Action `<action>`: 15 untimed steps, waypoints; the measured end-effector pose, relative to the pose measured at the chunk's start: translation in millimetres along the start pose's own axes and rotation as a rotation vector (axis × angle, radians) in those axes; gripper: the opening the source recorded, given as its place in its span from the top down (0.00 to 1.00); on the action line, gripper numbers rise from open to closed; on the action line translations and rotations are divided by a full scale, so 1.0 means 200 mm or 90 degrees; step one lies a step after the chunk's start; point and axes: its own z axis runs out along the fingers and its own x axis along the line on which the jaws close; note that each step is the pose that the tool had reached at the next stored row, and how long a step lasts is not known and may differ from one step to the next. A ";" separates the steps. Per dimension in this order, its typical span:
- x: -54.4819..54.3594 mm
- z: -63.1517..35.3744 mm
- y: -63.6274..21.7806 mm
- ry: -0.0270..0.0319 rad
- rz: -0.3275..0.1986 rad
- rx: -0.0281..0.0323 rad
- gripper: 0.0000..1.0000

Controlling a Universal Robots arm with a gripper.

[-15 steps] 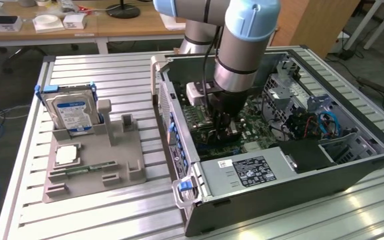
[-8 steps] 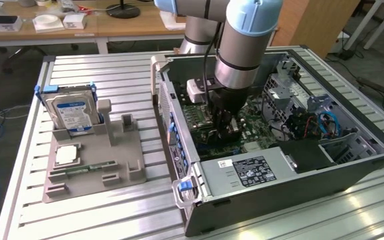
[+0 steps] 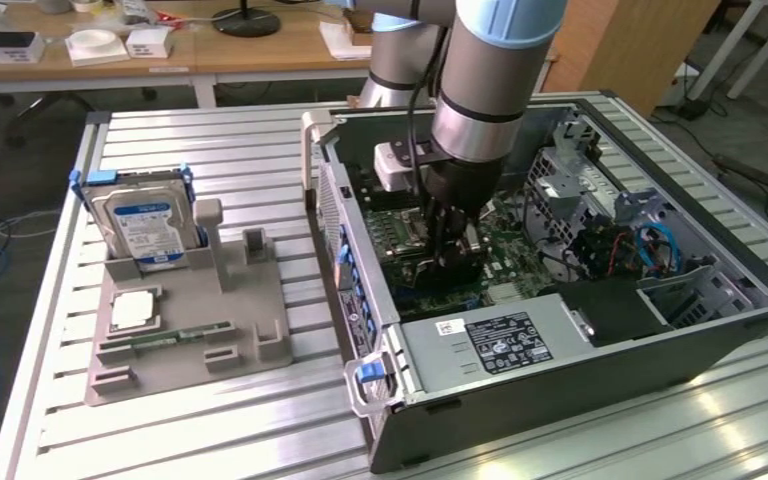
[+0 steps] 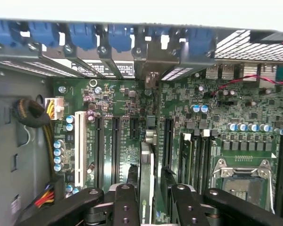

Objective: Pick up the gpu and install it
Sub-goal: 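Insert the gpu into the slot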

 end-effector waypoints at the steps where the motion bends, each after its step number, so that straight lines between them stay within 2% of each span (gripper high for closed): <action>1: 0.00 -0.007 0.000 0.0001 0.000 0.0000 0.67; 15: 0.00 -0.072 0.001 -0.0001 0.000 0.0001 0.67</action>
